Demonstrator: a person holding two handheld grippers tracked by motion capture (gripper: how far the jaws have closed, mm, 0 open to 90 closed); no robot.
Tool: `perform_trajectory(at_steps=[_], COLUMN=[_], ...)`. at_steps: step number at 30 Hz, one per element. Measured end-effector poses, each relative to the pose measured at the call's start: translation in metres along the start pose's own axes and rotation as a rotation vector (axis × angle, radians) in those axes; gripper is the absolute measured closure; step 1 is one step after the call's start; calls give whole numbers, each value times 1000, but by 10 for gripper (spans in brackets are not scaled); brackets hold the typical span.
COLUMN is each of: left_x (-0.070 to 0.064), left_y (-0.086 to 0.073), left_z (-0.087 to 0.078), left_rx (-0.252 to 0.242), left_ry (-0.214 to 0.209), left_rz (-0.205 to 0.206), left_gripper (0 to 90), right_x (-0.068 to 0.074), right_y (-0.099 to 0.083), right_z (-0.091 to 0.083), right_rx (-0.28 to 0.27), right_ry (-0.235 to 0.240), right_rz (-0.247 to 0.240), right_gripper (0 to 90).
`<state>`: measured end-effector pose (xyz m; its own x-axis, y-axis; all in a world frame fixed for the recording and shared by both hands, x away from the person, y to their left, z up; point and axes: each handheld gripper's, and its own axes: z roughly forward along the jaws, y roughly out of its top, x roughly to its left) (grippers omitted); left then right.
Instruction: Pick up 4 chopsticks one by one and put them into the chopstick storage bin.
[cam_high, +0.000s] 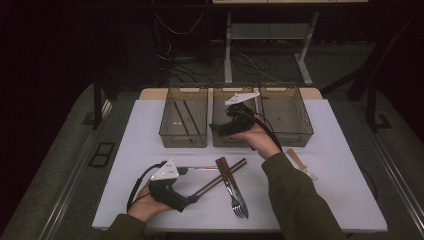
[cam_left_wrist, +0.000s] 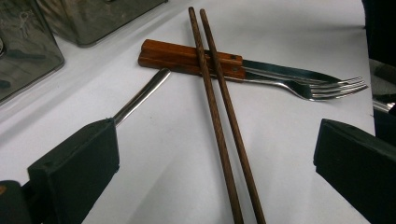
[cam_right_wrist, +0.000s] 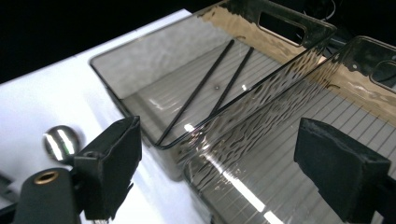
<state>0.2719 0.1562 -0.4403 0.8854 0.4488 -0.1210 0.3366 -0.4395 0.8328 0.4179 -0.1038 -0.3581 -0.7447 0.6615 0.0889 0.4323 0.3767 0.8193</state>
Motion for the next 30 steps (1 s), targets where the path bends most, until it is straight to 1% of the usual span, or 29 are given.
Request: perform_trajectory(at_steps=[2,5,6,8,9,12,15,17,19,21,23,24,26,28,30], left_x=[1,2,2,1,1,2,2,2,3,2,2,1,1,2,2], left_y=[0,-1,-1,0,0,0,0,0,0,0,0,0,0,0,0], left_z=[0,0,0,0,0,0,0,0,0,0,0,0,1,1,0], left_rx=[5,-2,8,2,5,5,2,3,7,4,5,4,3,4,9], left_ry=[0,2,2,2,3,6,8,8,11,18,21,20,22,25,34], left_rz=[-4,-10,0,-5,0,-3,-5,-8,-5,-6,-5,-12,-13,-9,-13], left_gripper=[0,0,0,0,0,0,0,0,0,0,0,0,0,0,0], right_x=[0,1,2,4,5,8,11,12,12,13,13,13,13,12,10], right_y=[-3,-7,-9,-14,-17,-26,-37,-45,-52,-61,-69,-73,-82,-91,-101], right_z=[-8,-18,-22,-28,-32,-44,-53,-59,-63,-66,-68,-70,-74,-78,-82], right_rx=[-21,-34,-31,-38,-47,-74,-77,-78,-79,-73,-70,-68,-66,-62,-61], right_ry=[2,13,12,5,9,14,-2,-1,0,-5,-7,-7,-9,-9,-20], right_rz=[5,-6,-6,-20,-26,-36,-43,-47,-41,-53,-49,-47,-45,-44,-32], right_gripper=[154,154,154,154,154,154,153,153,153,154,153,154,154,154,154])
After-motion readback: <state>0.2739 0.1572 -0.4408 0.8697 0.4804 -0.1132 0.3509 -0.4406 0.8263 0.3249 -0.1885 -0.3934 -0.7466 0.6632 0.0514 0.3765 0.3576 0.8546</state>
